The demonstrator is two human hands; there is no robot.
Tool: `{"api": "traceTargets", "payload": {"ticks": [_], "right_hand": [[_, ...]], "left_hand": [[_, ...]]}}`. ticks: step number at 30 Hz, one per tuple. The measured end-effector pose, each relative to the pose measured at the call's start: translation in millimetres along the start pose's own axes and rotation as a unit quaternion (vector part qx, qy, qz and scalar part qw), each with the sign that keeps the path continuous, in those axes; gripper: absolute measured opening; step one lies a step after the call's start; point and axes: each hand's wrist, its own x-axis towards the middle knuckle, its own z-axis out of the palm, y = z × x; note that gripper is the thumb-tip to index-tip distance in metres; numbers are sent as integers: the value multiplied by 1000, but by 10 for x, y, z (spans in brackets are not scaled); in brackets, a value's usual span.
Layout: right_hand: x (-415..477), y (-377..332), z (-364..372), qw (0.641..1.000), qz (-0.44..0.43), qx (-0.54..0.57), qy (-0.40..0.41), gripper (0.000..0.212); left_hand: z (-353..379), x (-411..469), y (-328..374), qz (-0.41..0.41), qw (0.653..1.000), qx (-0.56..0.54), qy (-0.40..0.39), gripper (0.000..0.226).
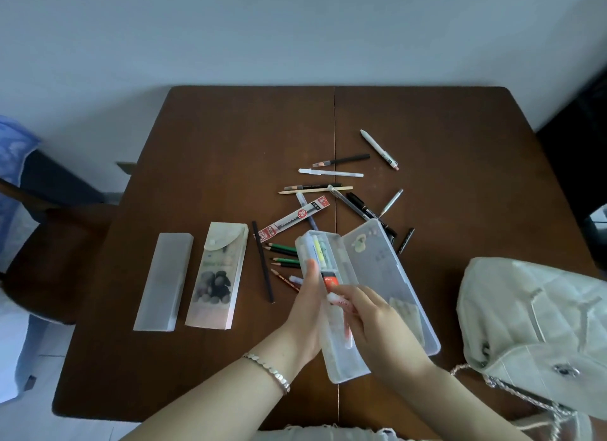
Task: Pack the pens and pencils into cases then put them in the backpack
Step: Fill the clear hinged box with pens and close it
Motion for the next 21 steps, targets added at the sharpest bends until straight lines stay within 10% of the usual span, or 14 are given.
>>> {"api": "traceTargets", "payload": {"ticks": [10, 21], "right_hand": [[-100, -97, -236, 977, 145, 150, 35, 13], [-152, -158, 140, 984, -51, -67, 157, 26]], "left_hand": [[14, -80, 160, 41, 986, -130, -91, 57], [-208, -36, 172, 63, 980, -179, -59, 67]]}}
